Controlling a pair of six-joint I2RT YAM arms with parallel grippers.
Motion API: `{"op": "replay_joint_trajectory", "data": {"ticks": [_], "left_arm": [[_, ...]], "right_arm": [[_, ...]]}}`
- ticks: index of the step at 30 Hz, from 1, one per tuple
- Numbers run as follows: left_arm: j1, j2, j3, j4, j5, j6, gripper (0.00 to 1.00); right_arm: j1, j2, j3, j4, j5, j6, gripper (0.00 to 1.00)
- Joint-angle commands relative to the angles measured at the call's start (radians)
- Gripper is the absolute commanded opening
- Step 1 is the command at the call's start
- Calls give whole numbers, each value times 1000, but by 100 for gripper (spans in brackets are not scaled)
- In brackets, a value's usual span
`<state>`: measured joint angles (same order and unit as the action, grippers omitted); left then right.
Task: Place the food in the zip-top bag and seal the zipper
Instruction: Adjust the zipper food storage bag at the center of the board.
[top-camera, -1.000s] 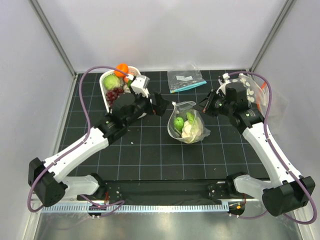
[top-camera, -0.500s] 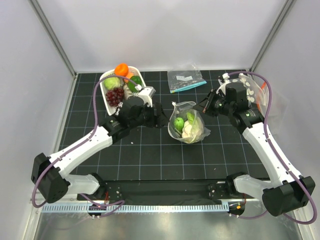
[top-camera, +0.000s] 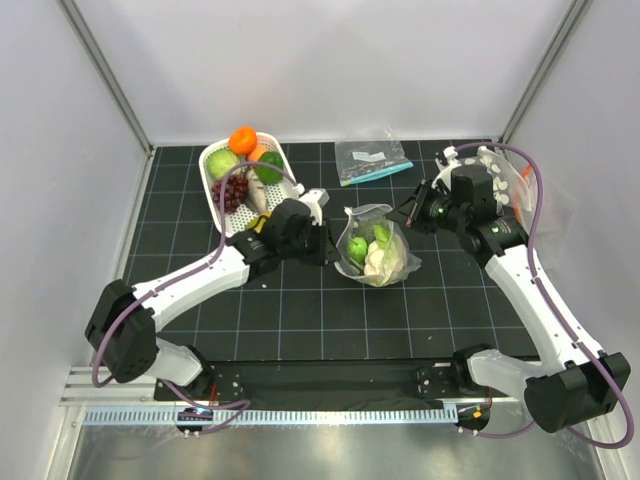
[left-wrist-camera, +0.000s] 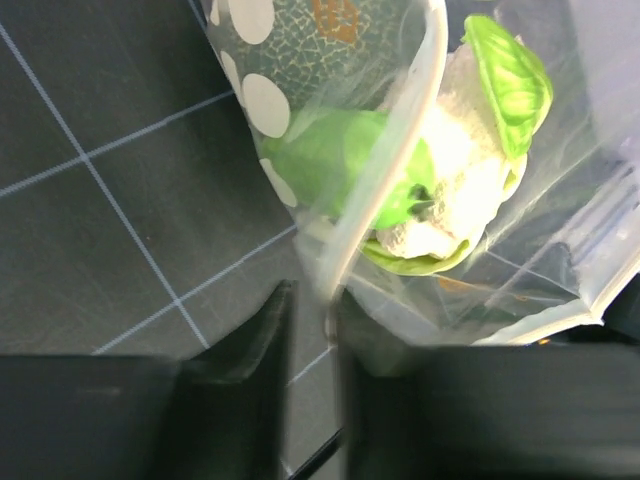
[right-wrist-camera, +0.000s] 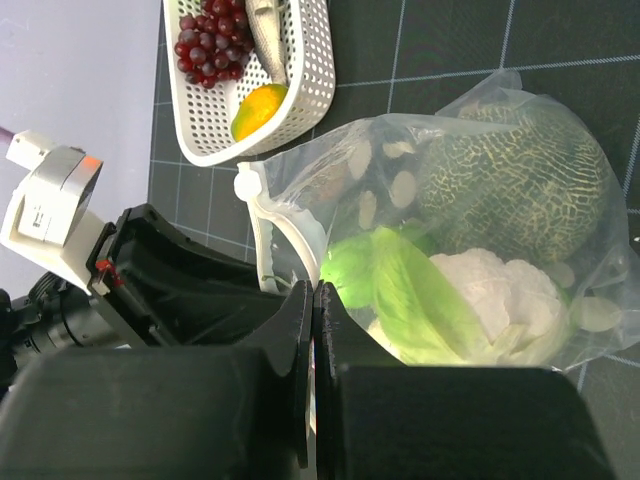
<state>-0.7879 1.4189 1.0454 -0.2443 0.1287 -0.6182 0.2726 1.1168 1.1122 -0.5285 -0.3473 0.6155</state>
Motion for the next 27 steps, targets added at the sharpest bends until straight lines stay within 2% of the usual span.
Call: {"op": "replay_joint_trajectory", "data": {"ticks": [1,3,4,9,14,19,27], "left_arm": [[-7,8,13,56,12,-11,19],[-8,14,37,57,17,-12,3],[-8,18,65,56,15,-9,0],[-7,32,212,-64,-6,46,0],[10,119,407,-203,83,97,0],[21,124,384,-176,236,65,0],[39,87,301,-122,333,25,0]], "right_arm": [[-6,-14,5,-5,-15,-51,1],[-3,-14,2,-13,-13,-59,1],[5,-15,0,-14,-13,-63,1],[74,-23,9,-24,43,-59,1],[248,0,61,-19,171,-16,1],[316,24,74,5,246,9,1],[339,26,29,38,235,23,1]]}}
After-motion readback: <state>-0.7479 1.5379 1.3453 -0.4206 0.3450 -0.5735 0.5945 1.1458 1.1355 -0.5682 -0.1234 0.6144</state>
